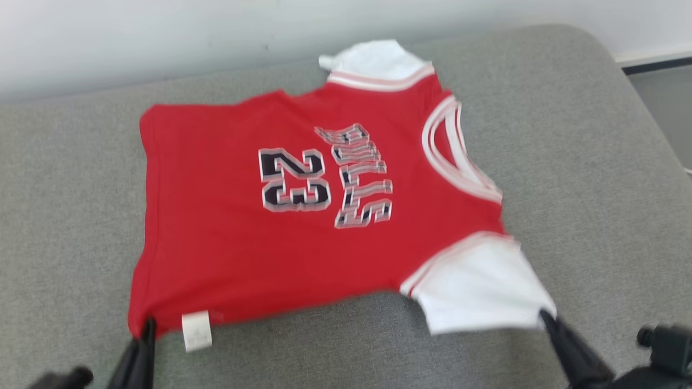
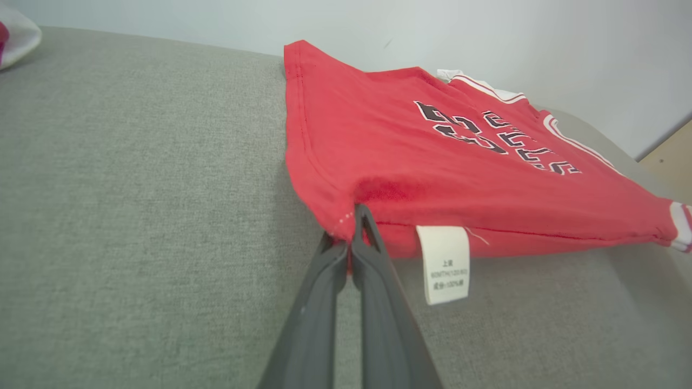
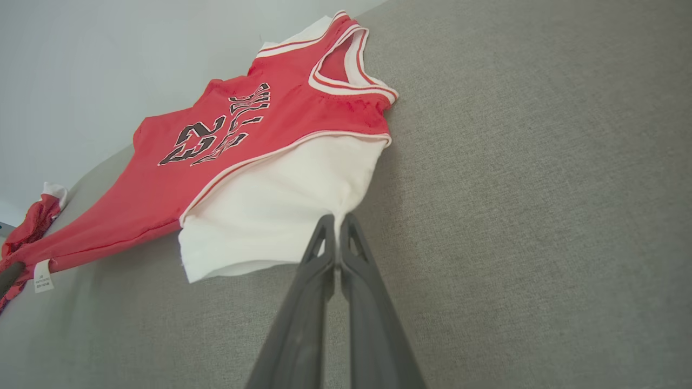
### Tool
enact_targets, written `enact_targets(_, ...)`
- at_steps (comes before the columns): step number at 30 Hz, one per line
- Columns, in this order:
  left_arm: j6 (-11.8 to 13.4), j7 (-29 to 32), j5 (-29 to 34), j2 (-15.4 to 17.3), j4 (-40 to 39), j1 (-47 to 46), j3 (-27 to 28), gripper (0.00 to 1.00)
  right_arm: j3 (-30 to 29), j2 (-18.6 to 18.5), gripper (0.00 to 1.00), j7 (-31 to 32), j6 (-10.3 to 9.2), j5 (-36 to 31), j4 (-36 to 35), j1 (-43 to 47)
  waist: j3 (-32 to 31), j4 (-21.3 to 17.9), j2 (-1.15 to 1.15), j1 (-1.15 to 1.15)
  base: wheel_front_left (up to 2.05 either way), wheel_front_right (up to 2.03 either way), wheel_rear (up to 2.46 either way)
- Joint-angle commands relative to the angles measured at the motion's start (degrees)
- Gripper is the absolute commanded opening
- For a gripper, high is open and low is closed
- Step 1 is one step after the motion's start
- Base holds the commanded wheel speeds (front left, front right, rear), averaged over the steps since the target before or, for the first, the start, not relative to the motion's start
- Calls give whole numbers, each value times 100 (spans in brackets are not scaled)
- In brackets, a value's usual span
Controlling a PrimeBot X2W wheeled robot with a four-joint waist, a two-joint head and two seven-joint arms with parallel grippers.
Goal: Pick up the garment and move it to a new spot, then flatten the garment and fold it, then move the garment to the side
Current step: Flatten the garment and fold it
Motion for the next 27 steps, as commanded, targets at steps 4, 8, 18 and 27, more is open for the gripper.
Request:
enact_targets(4,-122,-20,217,-329,129,724,220,0,-50,281,0,77,-13,-116,58,635,-276,-28,1,1,0,0,0)
enact_targets(8,-230,-19,324,-556,326,1141,315,0,-134,333,0,-1,-13,-214,210,902,-392,-4,1,1,0,0,0)
enact_targets(18,-521,-19,627,-944,766,1217,189,0,-165,458,0,30,-13,-84,491,1021,-484,207,1,1,0,0,0)
enact_targets(27,-639,55,798,-1050,870,779,89,0,-221,373,0,248,-13,57,620,48,-552,418,1,1,0,0,0)
